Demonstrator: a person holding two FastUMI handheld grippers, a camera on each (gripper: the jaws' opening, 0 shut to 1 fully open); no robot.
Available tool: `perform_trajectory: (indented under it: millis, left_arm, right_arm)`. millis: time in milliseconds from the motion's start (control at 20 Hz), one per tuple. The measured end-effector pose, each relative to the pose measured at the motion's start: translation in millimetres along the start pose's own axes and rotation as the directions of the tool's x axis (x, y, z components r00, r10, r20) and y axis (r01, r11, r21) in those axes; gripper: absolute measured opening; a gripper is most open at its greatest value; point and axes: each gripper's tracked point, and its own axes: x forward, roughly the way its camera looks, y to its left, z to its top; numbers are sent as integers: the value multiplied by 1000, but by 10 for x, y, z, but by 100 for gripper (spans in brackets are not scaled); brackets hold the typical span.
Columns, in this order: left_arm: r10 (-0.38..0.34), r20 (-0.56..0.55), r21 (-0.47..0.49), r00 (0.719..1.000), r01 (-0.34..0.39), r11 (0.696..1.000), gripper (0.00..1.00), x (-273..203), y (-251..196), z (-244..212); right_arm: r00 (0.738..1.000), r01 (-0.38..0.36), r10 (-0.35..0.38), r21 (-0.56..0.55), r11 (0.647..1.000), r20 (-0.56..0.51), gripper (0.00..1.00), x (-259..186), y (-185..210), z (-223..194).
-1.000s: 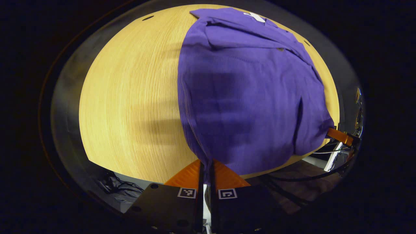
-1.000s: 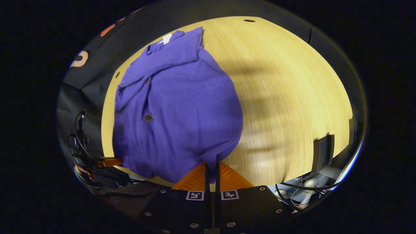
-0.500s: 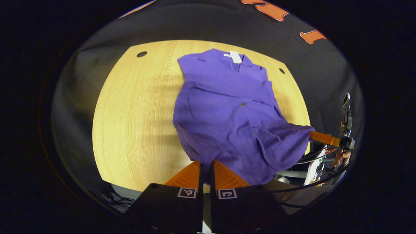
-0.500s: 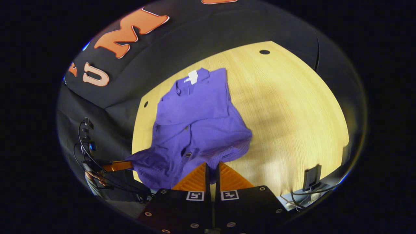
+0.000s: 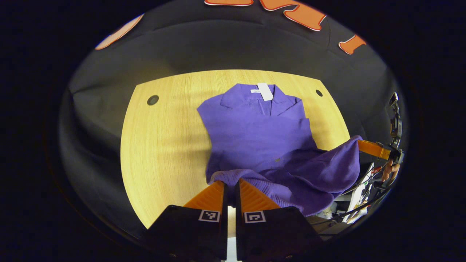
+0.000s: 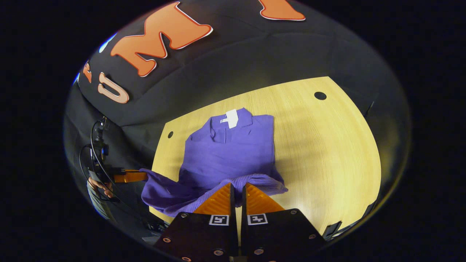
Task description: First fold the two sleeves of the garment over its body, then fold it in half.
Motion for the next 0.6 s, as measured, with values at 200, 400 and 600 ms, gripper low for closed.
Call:
perform_trajectory:
  millis: [200,400,600]
  left_arm:
    - [31,-30,41,999,-30,999,10,220,179,672]
    - [74,-38,67,997,-71,995,10,383,336,1165]
    - [137,-45,145,990,-129,981,10,664,392,1435]
  right_arm:
    - [999,49,-49,-21,999,-16,4,276,-166,415]
    - [997,77,-77,-16,997,-28,4,534,-361,844]
    - [997,72,-71,17,997,-44,4,847,-427,1125]
